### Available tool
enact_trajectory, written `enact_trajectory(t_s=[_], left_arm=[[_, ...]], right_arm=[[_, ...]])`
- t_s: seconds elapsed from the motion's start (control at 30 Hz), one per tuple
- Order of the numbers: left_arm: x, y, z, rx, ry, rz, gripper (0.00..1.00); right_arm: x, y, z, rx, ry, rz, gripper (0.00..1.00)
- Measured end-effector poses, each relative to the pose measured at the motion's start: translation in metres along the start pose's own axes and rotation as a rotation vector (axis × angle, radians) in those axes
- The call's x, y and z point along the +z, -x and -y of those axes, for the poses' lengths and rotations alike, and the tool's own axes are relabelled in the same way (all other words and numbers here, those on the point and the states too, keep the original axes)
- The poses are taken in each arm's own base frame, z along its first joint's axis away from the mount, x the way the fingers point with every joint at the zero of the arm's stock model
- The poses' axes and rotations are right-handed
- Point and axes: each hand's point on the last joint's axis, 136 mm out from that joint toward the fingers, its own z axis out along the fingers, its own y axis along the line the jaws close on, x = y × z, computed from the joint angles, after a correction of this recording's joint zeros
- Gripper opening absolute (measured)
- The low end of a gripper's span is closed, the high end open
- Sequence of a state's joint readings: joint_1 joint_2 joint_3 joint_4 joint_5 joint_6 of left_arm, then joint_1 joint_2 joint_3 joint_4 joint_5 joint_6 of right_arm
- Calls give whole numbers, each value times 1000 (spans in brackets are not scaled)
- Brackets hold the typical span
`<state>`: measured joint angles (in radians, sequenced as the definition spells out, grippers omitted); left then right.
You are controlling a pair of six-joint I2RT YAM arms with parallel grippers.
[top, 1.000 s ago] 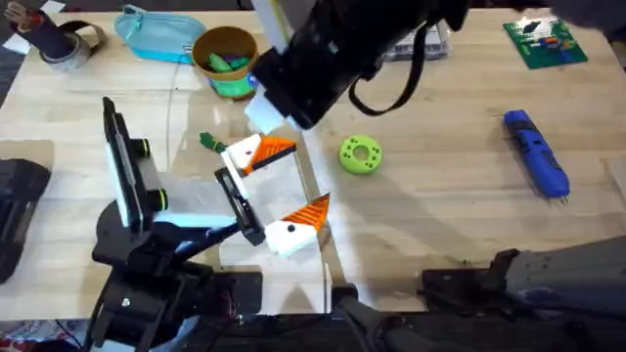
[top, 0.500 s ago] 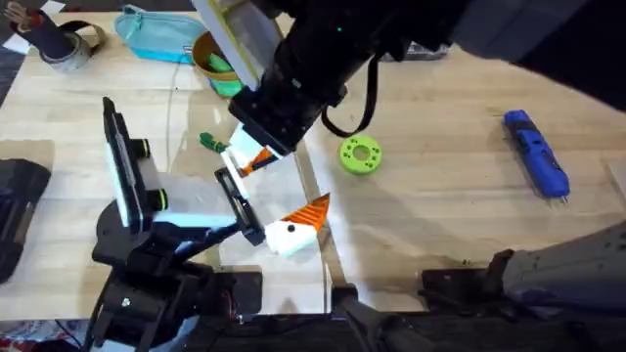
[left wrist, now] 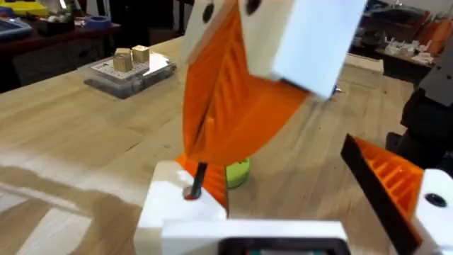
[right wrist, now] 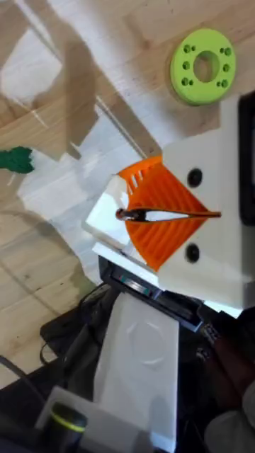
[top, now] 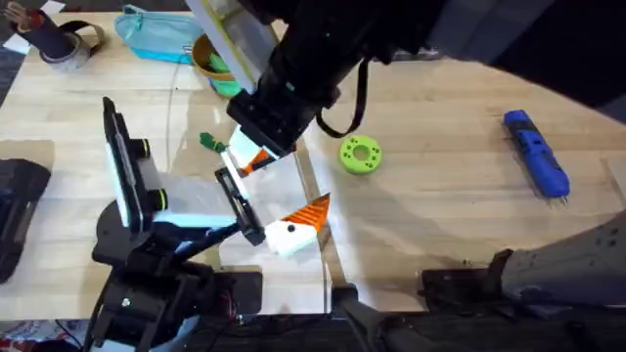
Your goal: Pick up the gripper from the table and insert it into the empty holder that is missing its gripper. Then pick up a screw, insert it into the mounting hole, and use the screwdriver to tighten it. Finally, clean up the table by picking up the vegetable and placing it into the bucket.
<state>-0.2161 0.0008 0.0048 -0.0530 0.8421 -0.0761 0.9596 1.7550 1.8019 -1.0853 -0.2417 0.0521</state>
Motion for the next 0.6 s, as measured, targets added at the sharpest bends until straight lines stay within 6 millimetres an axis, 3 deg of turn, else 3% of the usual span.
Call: enact_trajectory(t_s=[0.4,0.43,0.47,0.6], left_arm=[[0,0,0,-3,0,0,990],[0,0,0,-3,0,0,990],[0,0,0,-3,0,0,990],[0,0,0,-3,0,0,990]], right_arm=[[11,5,3,1,0,0,13],[11,6,3,1,0,3,60],[11,6,3,3,1,6,171],[11,8,3,2,1,14,713]])
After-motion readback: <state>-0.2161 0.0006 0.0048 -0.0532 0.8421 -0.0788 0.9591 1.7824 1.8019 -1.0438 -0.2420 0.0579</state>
